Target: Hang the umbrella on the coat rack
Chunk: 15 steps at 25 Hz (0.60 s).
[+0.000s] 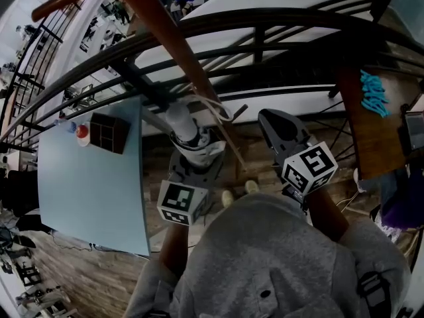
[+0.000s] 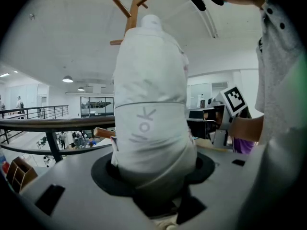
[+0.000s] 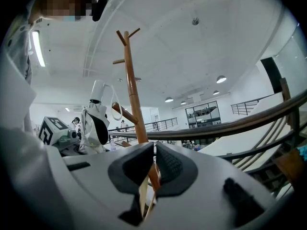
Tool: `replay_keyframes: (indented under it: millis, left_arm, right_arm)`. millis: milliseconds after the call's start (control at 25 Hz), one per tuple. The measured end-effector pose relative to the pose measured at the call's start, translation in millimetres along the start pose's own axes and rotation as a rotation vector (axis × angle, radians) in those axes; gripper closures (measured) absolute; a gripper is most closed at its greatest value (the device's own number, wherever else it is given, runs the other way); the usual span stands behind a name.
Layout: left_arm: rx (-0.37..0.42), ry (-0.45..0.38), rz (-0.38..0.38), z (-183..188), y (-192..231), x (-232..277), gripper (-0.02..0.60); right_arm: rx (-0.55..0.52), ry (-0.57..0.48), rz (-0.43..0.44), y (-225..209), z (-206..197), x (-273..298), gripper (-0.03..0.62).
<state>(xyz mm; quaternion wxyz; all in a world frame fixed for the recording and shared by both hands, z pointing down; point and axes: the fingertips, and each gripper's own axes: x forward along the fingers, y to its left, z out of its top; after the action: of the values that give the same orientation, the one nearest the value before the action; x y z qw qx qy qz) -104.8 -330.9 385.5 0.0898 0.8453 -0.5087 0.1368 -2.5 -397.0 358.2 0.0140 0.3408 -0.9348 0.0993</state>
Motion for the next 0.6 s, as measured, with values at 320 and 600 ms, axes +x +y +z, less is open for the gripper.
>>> replay_keyframes:
  millis: [320,600]
  left_arm:
    - [-0.012,0.030,0.043,-17.2,25.3,-8.2,0.319]
    - [-0.018,0.062,0.040,-39.2,33.1,-3.2,0.319]
  right_arm:
    - [-0.007,0.002,0.007,11.8,-3.7,11.0,0.563]
    - [-0.005,0.002,-0.020,11.8,-2.8,12.4,0.563]
